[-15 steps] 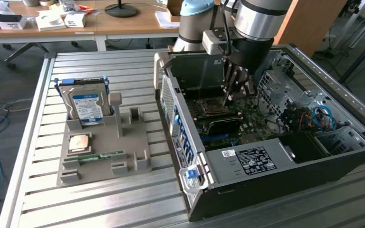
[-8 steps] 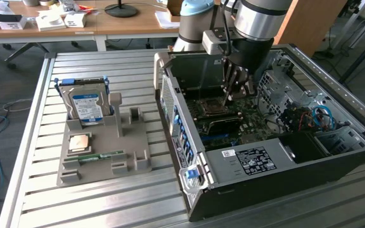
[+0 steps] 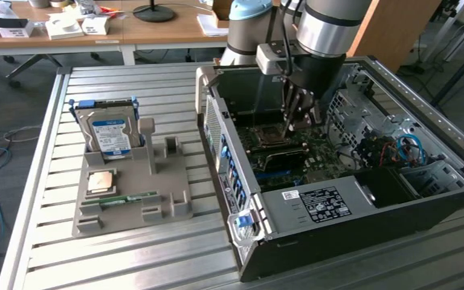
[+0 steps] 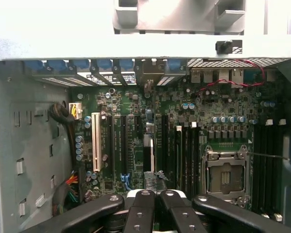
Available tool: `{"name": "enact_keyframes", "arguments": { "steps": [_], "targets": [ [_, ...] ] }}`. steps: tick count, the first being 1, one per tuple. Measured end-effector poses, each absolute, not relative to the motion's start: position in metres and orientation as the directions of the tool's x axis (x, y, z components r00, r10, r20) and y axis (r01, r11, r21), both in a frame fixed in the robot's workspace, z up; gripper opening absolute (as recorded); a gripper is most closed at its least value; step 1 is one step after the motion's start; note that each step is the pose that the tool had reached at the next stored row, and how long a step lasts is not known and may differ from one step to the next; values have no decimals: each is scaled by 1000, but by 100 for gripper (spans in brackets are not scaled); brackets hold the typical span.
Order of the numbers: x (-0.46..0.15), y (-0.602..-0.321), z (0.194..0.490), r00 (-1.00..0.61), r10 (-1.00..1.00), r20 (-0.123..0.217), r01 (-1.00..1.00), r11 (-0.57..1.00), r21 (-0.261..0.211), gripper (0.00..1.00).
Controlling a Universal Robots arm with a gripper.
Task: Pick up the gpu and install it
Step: 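Press down on the gpu until it lock into place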
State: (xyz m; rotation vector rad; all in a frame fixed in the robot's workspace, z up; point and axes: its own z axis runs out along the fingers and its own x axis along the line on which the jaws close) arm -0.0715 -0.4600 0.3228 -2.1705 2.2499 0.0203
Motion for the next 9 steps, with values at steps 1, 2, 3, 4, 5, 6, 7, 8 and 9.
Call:
{"name": "enact_keyframes", "arguments": {
  "steps": [1, 2, 3, 4, 5, 6, 7, 8, 9],
  "targets": [
    [-72, -460, 322, -36, -999, -20, -999, 36, -1, 11],
    [-72, -460, 321, -36, -999, -20, -999, 36, -1, 11],
    [-72, -460, 320, -36, -999, -20, -999, 36, -1, 11],
    [-72, -460, 320, -36, -999, -20, -999, 36, -1, 11],
    [-72, -460, 319, -36, -999, -20, -999, 36, -1, 11],
    [-72, -460, 318, -36, -999, -20, -999, 36, -1, 11],
    [-72, -460, 318, -36, -999, -20, -999, 36, -1, 11],
    [-72, -460, 317, -36, -999, -20, -999, 36, -1, 11],
    [-72, -460, 317, -36, -999, -20, -999, 36, -1, 11]
  ]
}}
